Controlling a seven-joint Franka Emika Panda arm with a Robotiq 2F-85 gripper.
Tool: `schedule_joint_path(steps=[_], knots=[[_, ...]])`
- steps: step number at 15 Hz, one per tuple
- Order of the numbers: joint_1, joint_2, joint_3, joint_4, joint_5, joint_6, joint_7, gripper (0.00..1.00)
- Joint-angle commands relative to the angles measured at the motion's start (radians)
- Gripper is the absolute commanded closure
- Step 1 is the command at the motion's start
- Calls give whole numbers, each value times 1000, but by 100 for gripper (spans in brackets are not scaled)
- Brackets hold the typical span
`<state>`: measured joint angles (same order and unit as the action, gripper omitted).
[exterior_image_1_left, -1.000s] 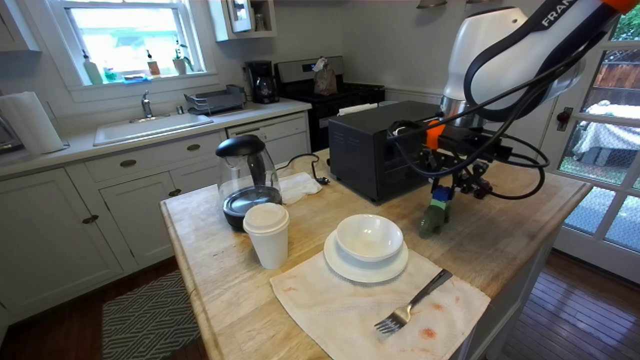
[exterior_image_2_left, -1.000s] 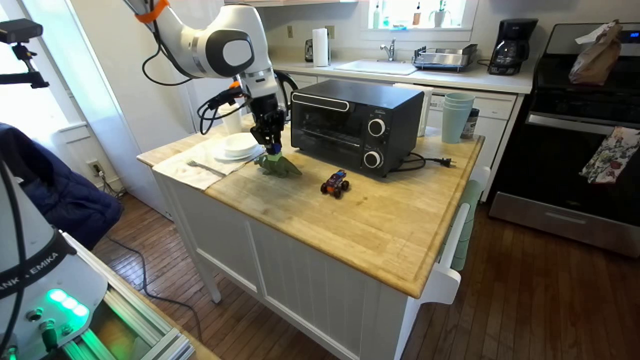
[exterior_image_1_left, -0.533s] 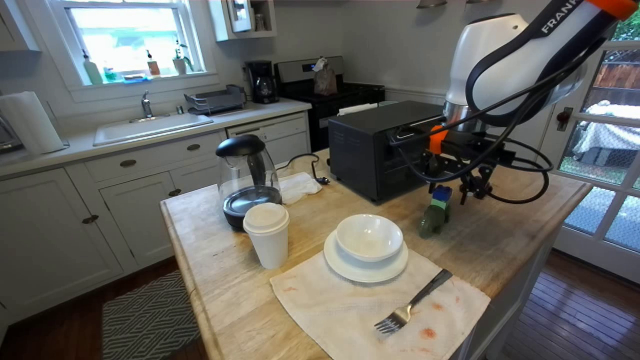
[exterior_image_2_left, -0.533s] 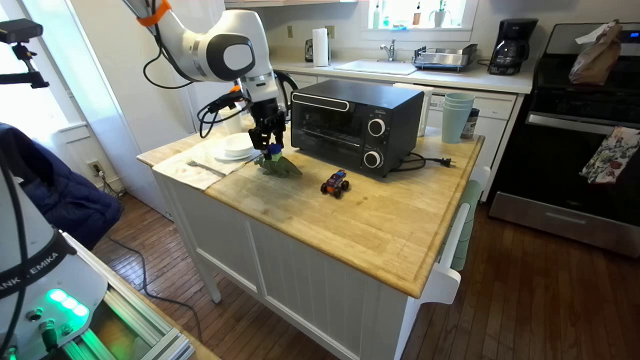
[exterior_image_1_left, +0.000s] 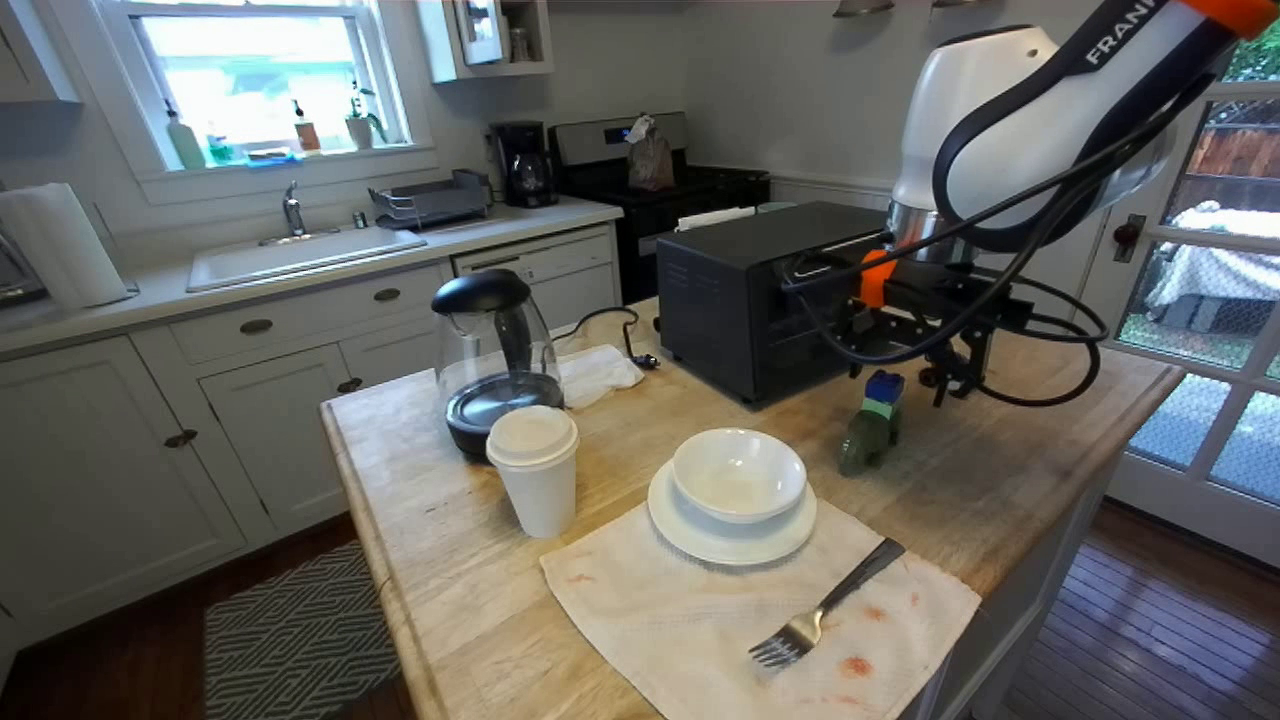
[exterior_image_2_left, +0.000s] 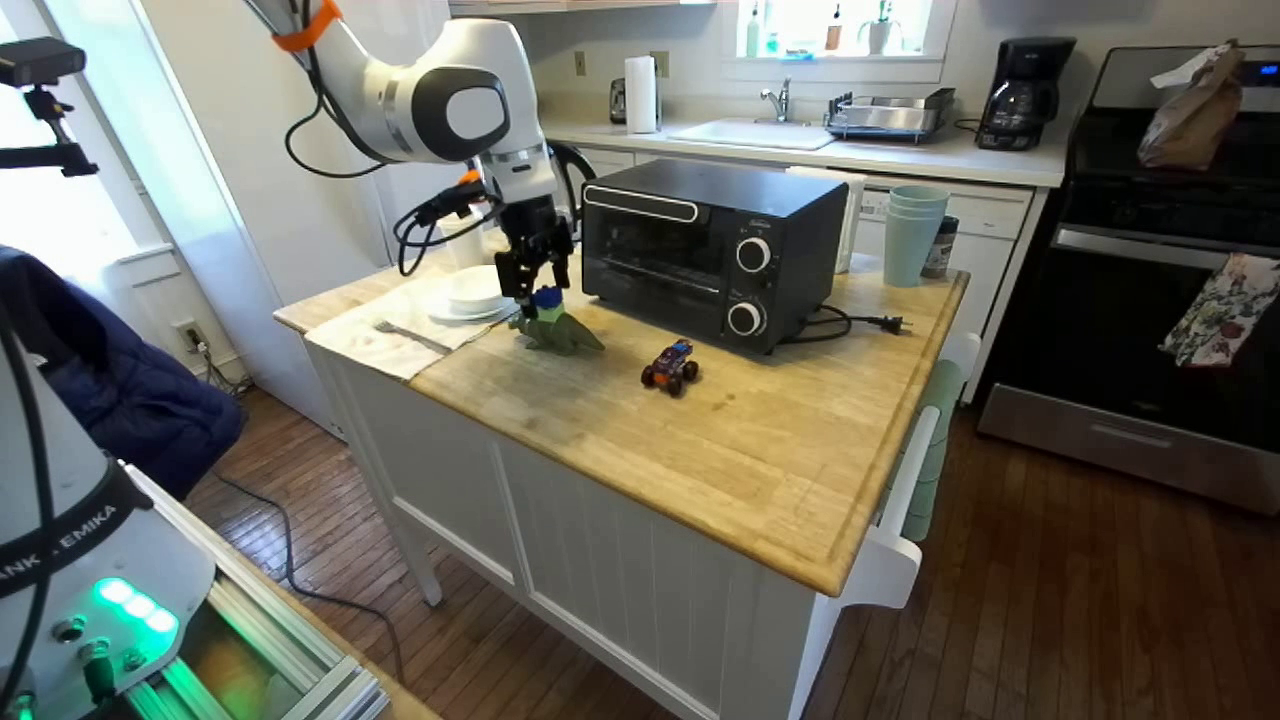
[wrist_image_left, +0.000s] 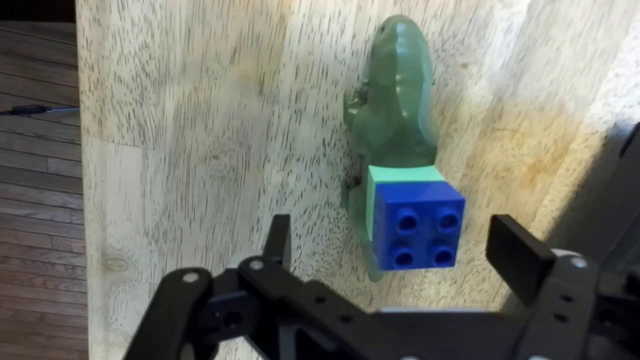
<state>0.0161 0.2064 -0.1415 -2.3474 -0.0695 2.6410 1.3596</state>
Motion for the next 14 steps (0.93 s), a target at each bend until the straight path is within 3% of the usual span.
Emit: schedule_joint_path(steps=[1,6,14], knots=[[5,-48,-5,-11,-18,5,-3,0],[-7,-92,3,-7,-40,-30,-69,0],[-32,-177,20,-9,-57,-115,-511,0]])
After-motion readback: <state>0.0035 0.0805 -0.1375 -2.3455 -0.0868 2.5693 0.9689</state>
